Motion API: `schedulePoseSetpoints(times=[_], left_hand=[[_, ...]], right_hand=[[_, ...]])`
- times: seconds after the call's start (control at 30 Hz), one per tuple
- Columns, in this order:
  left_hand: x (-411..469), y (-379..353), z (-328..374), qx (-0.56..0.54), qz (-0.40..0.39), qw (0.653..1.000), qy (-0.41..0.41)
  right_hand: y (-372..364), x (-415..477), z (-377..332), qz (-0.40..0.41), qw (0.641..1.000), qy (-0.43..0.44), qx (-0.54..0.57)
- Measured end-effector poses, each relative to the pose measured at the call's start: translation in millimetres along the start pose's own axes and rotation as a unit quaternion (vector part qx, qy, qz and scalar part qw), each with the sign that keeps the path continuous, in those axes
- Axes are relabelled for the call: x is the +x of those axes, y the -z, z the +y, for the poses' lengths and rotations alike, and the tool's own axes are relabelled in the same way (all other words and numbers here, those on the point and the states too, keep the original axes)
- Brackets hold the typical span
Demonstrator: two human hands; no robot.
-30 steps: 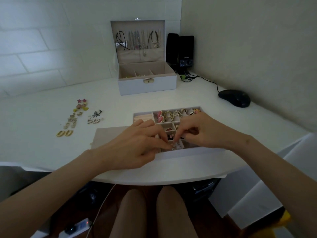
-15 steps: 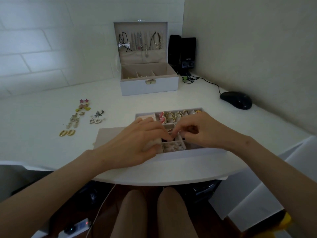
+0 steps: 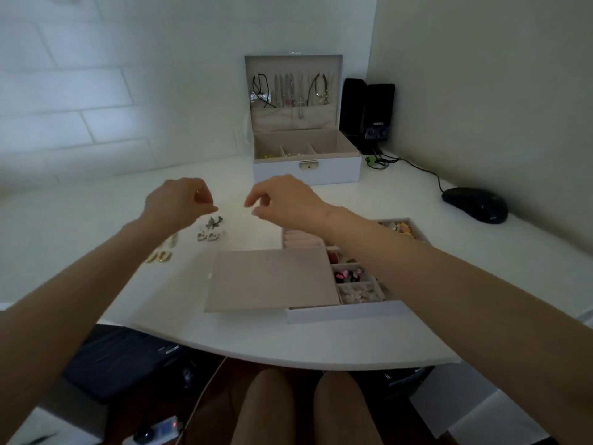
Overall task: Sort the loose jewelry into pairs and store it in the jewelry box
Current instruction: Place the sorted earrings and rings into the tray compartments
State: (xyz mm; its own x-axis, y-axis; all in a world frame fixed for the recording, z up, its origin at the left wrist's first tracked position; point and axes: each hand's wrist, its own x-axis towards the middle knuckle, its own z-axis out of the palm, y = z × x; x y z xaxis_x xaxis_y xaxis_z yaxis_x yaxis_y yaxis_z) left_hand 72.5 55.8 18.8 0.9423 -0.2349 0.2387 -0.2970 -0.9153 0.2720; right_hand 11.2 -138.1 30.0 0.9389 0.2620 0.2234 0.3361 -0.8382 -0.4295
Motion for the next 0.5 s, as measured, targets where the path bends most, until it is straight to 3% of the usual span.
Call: schedulePoseSetpoints(times=[0.2, 0.5], left_hand=[[21, -22, -13, 0.017, -0.068, 0.997, 0.024], [23, -29, -20, 0.004, -0.044, 0.999, 0.022]], right_hand=[[-53, 73, -7, -0.065, 0.996, -0.057, -0.028], [-72, 90, -6, -0.035, 0.997, -0.067, -0.004]])
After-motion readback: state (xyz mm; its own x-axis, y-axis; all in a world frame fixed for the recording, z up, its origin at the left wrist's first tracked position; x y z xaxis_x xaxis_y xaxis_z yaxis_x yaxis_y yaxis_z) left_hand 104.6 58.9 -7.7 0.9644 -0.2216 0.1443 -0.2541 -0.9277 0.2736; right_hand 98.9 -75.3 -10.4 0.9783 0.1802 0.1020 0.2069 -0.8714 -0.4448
